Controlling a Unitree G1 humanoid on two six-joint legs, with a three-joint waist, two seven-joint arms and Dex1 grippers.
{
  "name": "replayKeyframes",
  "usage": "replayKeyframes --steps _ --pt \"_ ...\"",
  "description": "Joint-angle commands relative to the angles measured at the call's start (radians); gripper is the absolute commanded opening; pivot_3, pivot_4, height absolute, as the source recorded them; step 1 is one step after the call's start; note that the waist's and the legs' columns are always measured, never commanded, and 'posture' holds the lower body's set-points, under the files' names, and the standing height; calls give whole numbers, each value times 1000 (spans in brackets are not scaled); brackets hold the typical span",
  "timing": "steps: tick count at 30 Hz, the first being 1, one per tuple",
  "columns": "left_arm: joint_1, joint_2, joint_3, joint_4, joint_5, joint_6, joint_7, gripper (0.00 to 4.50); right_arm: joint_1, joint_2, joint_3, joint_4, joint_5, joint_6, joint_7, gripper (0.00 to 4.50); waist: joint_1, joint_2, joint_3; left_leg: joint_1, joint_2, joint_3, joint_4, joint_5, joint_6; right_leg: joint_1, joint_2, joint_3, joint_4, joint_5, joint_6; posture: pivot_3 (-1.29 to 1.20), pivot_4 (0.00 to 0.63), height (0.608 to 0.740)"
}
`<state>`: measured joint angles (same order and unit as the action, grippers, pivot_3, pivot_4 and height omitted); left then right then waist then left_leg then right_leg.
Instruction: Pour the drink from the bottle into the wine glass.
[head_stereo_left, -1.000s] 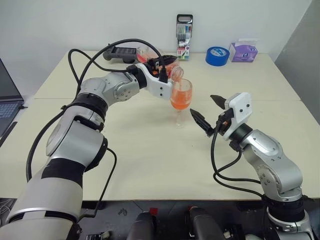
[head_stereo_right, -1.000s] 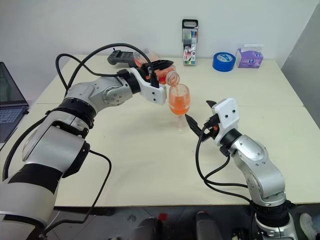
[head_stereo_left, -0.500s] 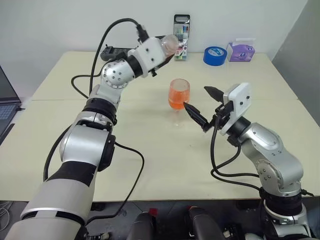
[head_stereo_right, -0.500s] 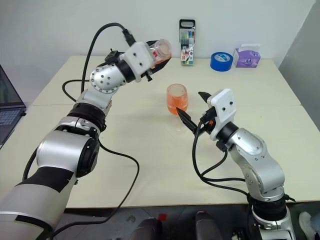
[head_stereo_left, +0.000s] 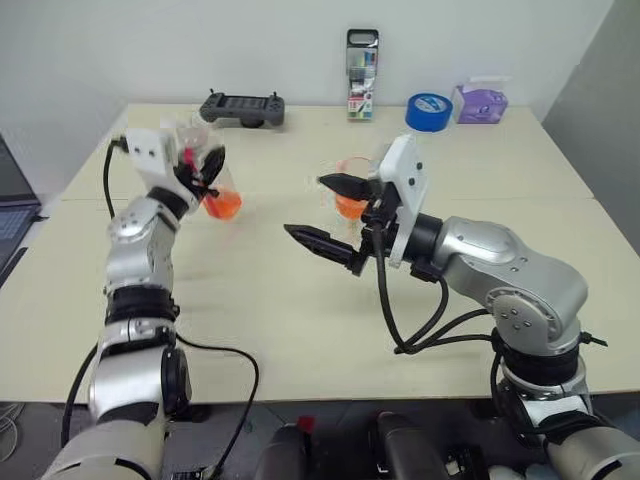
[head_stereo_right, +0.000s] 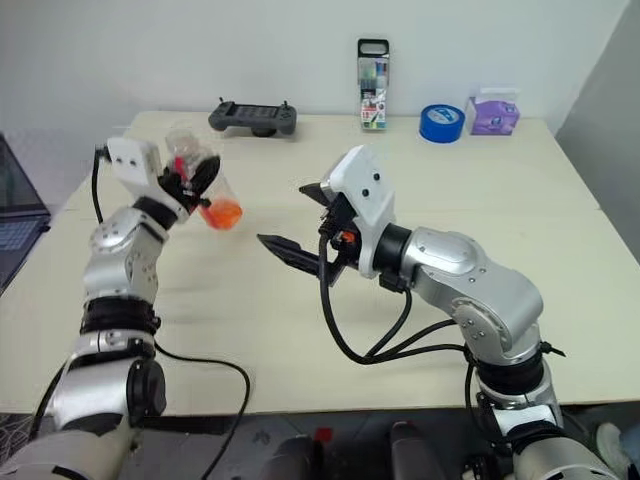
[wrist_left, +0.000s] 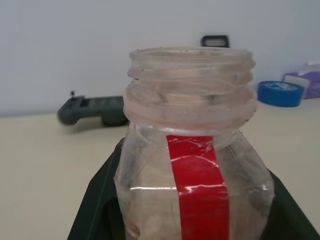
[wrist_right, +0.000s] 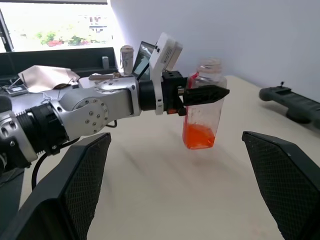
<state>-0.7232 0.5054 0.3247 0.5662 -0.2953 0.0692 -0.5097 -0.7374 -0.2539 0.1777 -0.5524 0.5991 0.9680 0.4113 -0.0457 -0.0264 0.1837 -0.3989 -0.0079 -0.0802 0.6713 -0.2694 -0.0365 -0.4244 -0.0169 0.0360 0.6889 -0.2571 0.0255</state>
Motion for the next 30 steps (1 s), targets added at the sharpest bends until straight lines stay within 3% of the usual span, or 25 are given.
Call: replayKeyframes --steps 1,4,8,16,30 --pt "29 3 29 -145 -29 34 50 1798 -6 14 11 11 -10 -7 -11 4500 13 -1 0 0 0 0 1 0 0 0 0 0 0 0 0 0 150 740" --pt "88 -4 15 -208 -33 43 41 1798 15 77 -4 55 17 47 -57 4500 20 -2 -1 0 -1 -1 4 0 0 2 -1 -1 0 0 0 0 150 740" --pt "113 -18 9 -242 -26 50 62 1798 28 68 1 63 -3 34 -50 4500 21 -2 -1 0 -2 0 4 0 0 2 -1 -1 0 0 0 0 150 740" --pt "171 -21 -9 -252 -1 33 82 4393 43 51 7 73 -27 23 -40 4500 14 -2 -1 1 -1 1 4 0 0 2 -1 -2 1 0 0 0 150 740" --pt "351 -21 4 -498 -54 169 89 4482 39 5 -17 106 -42 -16 0 4500 14 -2 -1 1 -1 1 3 -1 0 2 -1 -1 0 0 0 0 150 740"
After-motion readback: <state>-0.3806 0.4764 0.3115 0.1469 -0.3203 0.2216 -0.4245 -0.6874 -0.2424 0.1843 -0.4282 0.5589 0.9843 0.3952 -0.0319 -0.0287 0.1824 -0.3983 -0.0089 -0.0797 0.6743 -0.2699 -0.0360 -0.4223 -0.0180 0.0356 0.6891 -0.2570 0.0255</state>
